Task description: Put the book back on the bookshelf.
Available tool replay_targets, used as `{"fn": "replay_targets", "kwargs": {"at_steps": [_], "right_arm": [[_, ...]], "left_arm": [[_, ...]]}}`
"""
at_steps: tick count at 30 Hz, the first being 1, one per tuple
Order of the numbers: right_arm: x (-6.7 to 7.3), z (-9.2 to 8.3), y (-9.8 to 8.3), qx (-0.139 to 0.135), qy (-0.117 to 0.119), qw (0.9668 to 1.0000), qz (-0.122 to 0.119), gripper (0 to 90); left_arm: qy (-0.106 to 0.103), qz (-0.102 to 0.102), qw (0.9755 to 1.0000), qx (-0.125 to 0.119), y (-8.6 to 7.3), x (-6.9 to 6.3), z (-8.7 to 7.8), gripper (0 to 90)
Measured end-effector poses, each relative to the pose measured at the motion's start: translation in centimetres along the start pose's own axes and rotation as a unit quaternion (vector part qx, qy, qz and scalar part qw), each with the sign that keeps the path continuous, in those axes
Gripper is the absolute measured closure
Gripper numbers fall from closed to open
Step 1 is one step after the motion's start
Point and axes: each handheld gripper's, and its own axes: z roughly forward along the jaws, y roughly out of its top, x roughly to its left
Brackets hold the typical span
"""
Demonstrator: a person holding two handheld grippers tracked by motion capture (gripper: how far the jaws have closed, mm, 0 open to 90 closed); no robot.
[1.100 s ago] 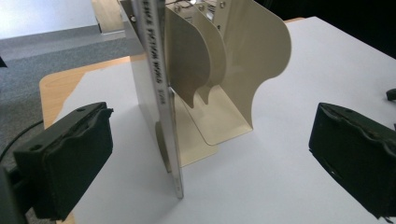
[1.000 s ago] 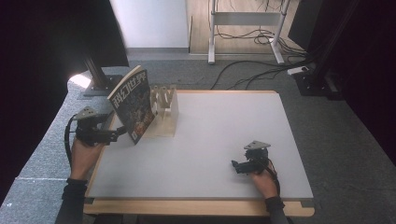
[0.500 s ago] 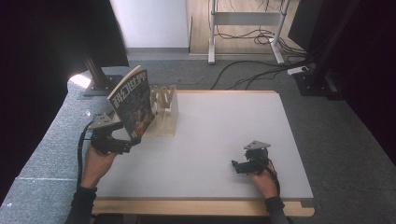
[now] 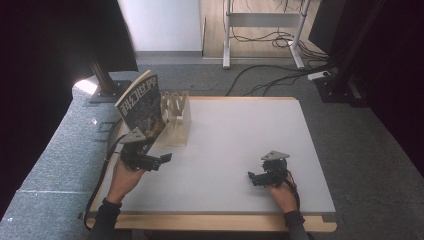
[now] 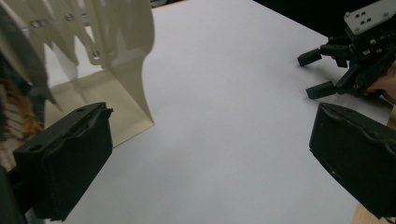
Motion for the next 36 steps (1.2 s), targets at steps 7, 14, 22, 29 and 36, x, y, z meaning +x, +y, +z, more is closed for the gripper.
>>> {"fn": "replay_targets", "kwargs": {"at_steps": [7, 14, 22, 29, 36], "right_arm": [[0.0, 0.0, 0.0, 0.000, 0.000, 1.0000, 0.000, 0.7], [0.0, 0.0, 0.0, 0.000, 0.000, 1.0000, 0.000, 0.7], [0.0, 0.0, 0.0, 0.000, 0.000, 1.0000, 0.000, 0.7], [0.0, 0.0, 0.0, 0.000, 0.000, 1.0000, 0.000, 0.7], [0.0, 0.0, 0.0, 0.000, 0.000, 1.0000, 0.000, 0.7]], "left_arm": [[-0.010, 0.017, 0.9997, 0.013, -0.6, -0.8, 2.3, 0.0], [-0.013, 0.034, 0.9987, 0.036, -1.5, -1.5, 4.2, 0.0], [-0.026, 0.037, 0.9979, 0.048, -2.7, -2.0, 6.1, 0.0], [-0.026, 0.030, 0.9975, 0.059, -4.1, -1.7, 7.3, 0.0], [-0.019, 0.025, 0.9968, 0.073, -5.5, -1.4, 8.0, 0.0]]}}
